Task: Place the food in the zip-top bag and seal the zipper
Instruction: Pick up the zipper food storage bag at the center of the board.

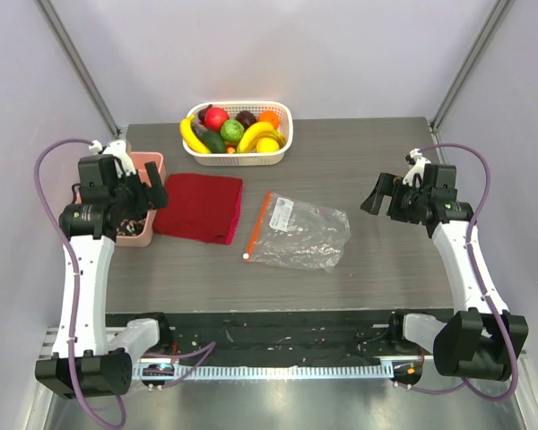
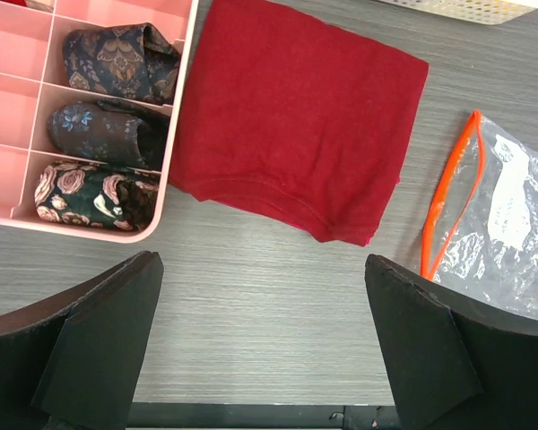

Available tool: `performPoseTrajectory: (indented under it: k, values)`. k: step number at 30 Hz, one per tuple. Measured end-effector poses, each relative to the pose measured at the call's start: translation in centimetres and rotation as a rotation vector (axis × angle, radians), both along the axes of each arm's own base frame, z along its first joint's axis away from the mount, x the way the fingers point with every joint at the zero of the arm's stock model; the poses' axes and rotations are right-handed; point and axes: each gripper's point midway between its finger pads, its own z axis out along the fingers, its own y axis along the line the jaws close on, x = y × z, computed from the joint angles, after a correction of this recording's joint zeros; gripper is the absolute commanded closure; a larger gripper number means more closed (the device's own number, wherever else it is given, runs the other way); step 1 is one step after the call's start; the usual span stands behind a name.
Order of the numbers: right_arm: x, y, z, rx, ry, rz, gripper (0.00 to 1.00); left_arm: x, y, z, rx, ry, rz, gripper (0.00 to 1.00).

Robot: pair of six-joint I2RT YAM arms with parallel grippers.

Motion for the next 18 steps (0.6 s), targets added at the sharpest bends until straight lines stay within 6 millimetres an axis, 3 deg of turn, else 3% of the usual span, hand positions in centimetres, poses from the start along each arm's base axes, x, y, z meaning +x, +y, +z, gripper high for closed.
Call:
performPoseTrajectory:
  k: [11,18]
  values:
    - [-0.5,0.3,-1.9,0.048,0.056,-0.041,0.0,0.1,0.3,0.2,-0.008,-0.002,0.034,0.0]
    - [-0.6,0.9,-3.5,0.109,0.079,-0.07,0.0,0.3,0.6,-1.0,-0.008,0.054,0.055,0.0]
